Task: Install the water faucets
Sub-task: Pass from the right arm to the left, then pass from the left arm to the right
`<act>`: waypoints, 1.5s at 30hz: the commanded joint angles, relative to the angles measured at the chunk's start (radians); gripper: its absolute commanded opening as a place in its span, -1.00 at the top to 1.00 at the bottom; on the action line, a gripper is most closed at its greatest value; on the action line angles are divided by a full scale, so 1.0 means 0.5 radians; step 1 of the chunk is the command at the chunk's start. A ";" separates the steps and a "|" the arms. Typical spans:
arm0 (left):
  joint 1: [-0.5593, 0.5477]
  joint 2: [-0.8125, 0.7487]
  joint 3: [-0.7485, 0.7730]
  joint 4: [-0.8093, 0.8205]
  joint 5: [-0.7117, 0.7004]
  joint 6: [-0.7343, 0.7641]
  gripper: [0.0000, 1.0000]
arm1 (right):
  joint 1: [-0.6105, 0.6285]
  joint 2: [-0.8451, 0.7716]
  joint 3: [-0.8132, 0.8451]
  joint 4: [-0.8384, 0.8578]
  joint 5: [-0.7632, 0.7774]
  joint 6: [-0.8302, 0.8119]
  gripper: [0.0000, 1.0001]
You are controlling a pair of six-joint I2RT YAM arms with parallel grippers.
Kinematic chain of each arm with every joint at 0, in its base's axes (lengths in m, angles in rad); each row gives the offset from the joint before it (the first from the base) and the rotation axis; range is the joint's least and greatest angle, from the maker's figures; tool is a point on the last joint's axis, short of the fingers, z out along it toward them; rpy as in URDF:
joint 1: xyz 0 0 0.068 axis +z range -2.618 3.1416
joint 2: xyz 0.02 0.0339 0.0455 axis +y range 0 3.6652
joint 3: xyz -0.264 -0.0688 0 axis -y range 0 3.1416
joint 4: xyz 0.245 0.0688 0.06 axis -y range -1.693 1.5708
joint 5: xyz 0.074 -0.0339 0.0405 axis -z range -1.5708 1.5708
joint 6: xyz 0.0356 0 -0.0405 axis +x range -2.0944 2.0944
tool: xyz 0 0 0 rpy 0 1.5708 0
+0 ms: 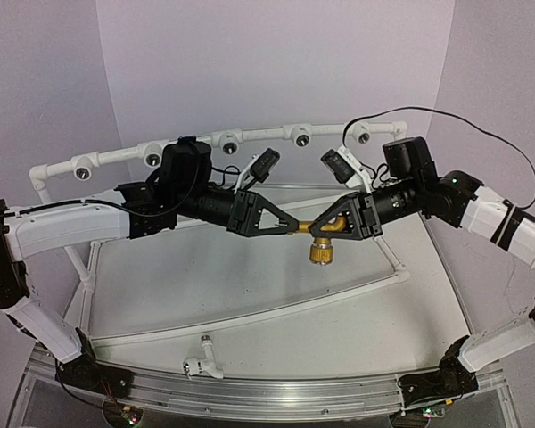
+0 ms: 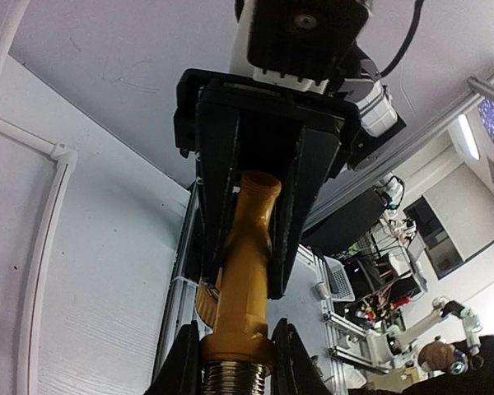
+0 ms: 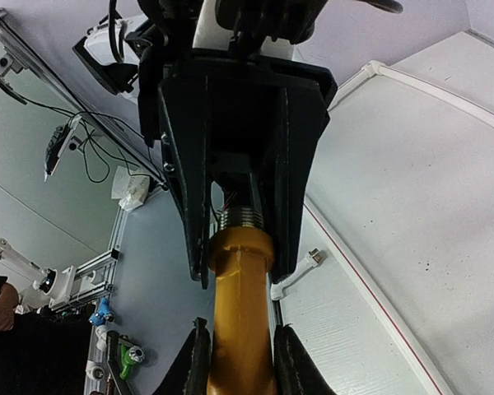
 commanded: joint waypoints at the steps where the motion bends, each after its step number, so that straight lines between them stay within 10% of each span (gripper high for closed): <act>1: -0.006 -0.066 -0.002 0.089 0.005 0.065 0.98 | 0.014 -0.060 -0.008 0.217 0.189 0.154 0.70; 7: -0.006 -0.242 -0.104 0.185 -0.282 0.158 1.00 | 0.014 -0.291 -0.384 0.854 0.537 0.709 -0.92; 18: -0.004 -0.260 -0.140 0.325 -0.311 0.118 1.00 | 0.084 -0.340 -0.655 1.540 0.532 1.051 -0.97; 31: -0.003 -0.284 -0.180 0.342 -0.336 0.089 1.00 | 0.158 -0.120 -0.478 1.526 0.294 0.955 0.11; 35: -0.003 -0.299 -0.198 0.342 -0.337 0.086 1.00 | 0.161 -0.136 -0.474 1.519 0.329 0.947 0.93; 37: -0.003 -0.301 -0.205 0.342 -0.365 0.078 0.98 | 0.163 -0.166 -0.484 1.510 0.399 0.944 1.00; 39: 0.005 -0.312 -0.227 0.336 -0.446 0.068 0.57 | 0.164 -0.252 -0.486 1.321 0.646 0.844 1.00; 42: 0.018 -0.377 -0.315 0.312 -0.650 0.061 -0.69 | 0.164 -0.419 -0.389 0.678 1.375 0.441 1.00; 45: 0.017 -0.389 -0.333 0.181 -0.778 0.130 -0.97 | 0.167 -0.483 -0.235 0.141 2.116 -0.200 1.00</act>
